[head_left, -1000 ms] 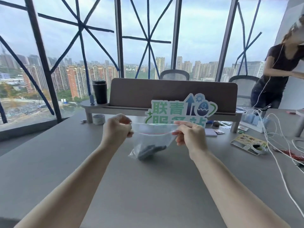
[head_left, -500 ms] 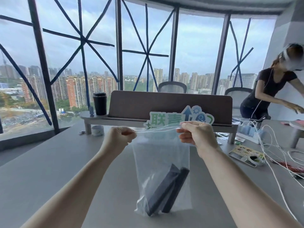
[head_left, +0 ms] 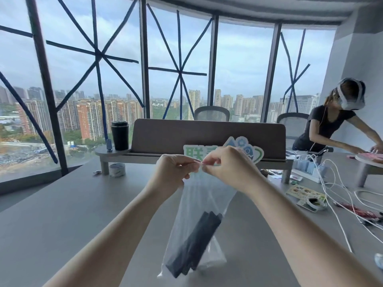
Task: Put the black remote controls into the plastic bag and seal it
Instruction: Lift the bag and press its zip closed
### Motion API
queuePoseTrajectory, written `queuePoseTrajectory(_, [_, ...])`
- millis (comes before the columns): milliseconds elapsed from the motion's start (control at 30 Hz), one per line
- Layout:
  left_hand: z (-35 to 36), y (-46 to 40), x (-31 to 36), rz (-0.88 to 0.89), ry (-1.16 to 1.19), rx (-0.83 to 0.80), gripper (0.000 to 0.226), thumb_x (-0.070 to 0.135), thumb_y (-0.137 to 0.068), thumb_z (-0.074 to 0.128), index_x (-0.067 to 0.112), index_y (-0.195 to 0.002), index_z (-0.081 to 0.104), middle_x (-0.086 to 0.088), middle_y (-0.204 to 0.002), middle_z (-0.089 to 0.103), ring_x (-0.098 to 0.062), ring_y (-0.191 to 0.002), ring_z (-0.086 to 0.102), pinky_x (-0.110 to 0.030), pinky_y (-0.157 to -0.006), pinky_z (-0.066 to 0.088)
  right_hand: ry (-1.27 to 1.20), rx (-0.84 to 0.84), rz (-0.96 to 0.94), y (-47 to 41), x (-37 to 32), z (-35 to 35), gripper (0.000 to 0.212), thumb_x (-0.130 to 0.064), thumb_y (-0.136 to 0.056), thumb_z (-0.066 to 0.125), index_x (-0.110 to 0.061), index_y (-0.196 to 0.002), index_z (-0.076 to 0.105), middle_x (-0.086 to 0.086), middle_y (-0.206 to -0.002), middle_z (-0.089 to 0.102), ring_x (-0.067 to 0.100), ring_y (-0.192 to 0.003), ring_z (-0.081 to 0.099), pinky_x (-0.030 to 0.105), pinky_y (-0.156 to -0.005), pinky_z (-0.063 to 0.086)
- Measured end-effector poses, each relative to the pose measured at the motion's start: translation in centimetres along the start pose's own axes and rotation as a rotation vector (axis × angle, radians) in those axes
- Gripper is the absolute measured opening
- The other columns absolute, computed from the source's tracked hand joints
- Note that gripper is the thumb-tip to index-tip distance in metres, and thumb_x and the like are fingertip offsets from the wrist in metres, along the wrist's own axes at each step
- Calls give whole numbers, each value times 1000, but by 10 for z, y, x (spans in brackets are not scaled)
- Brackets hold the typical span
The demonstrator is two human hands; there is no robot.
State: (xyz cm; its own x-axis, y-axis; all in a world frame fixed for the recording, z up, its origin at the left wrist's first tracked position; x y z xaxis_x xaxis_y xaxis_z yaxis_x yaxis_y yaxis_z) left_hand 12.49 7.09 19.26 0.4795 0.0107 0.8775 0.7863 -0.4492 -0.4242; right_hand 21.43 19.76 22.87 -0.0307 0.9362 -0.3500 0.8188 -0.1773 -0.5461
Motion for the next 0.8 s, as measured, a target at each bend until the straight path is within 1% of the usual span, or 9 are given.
queuePoseTrajectory(67, [-1, 0, 1, 4, -6, 10, 13, 10, -76, 70, 21, -74, 78, -3, -67, 71, -12, -54, 50, -21, -41, 41, -28, -20, 31, -2, 3, 0, 10, -32, -82, 73, -25, -83, 80, -8, -82, 77, 13, -84, 66, 38, -88, 52])
queuePoseTrajectory(133, [-3, 0, 2, -4, -19, 43, 7, 12, -73, 73, 17, -71, 77, -9, -70, 73, -13, -54, 51, -21, -42, 41, -37, -42, 50, -4, 3, 0, 8, -30, -81, 73, -25, -78, 79, -7, -78, 76, 13, -80, 67, 38, -84, 54])
queuePoseTrajectory(200, [-4, -1, 4, -4, -33, 60, 4, 13, -72, 74, 15, -68, 75, -9, -71, 74, -12, -53, 51, -21, -43, 41, -27, -38, 58, -7, 4, -1, 8, -31, -79, 74, -29, -72, 77, -8, -75, 75, 13, -79, 67, 40, -80, 56])
queuePoseTrajectory(267, [-4, -1, 7, 7, -18, 51, 5, 11, -73, 72, 12, -68, 74, -6, -68, 74, -12, -52, 50, -19, -41, 39, -45, -39, 66, -8, 5, -3, 12, -31, -78, 74, -29, -66, 74, -9, -70, 72, 10, -76, 66, 39, -77, 57])
queuePoseTrajectory(367, [-2, -1, 12, 7, -4, 22, 6, 7, -73, 71, 11, -69, 73, -2, -65, 71, -11, -51, 49, -17, -39, 37, -105, -77, 78, -12, 4, -6, 12, -30, -78, 76, -20, -72, 79, -8, -72, 74, 6, -77, 66, 33, -75, 55])
queuePoseTrajectory(467, [-2, -1, 14, 9, -8, 5, 3, 5, -72, 72, 8, -72, 74, -5, -66, 71, -10, -49, 49, -17, -38, 39, -143, -156, 74, -15, 2, -5, 8, -25, -80, 76, -20, -74, 79, -7, -72, 74, 2, -71, 63, 26, -74, 51])
queuePoseTrajectory(600, [-3, -2, 14, 16, -29, -9, 6, 6, -72, 74, 11, -70, 75, 1, -58, 68, -9, -48, 48, -18, -39, 40, -158, -187, 57, -14, 2, 0, 9, -20, -82, 74, -14, -76, 79, 1, -75, 74, 5, -66, 58, 29, -73, 50])
queuePoseTrajectory(667, [-4, -2, 14, 20, -51, -9, 6, 8, -73, 73, 12, -69, 75, 3, -57, 68, -9, -47, 48, -19, -39, 40, -126, -158, 33, -13, 0, 1, 12, -21, -83, 72, -13, -77, 78, -1, -71, 71, 5, -64, 57, 30, -72, 50])
queuePoseTrajectory(800, [-7, -2, 14, 16, -60, 11, 10, 9, -74, 72, 15, -67, 74, 4, -56, 68, -7, -45, 47, -19, -39, 38, -87, -83, 17, -14, 1, 2, 12, -29, -80, 73, -20, -75, 79, -2, -68, 73, 14, -70, 66, 40, -74, 57])
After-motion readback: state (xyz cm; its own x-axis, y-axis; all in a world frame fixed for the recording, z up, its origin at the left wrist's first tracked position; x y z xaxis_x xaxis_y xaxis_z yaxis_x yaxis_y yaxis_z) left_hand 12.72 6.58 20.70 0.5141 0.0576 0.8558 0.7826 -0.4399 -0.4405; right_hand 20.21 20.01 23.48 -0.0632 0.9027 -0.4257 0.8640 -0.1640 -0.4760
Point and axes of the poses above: each hand's wrist, its own y-axis away from the middle knuckle, its own z-axis out of the palm, x = y × z, the point moved 5 cm from there along -y, towards the middle knuckle
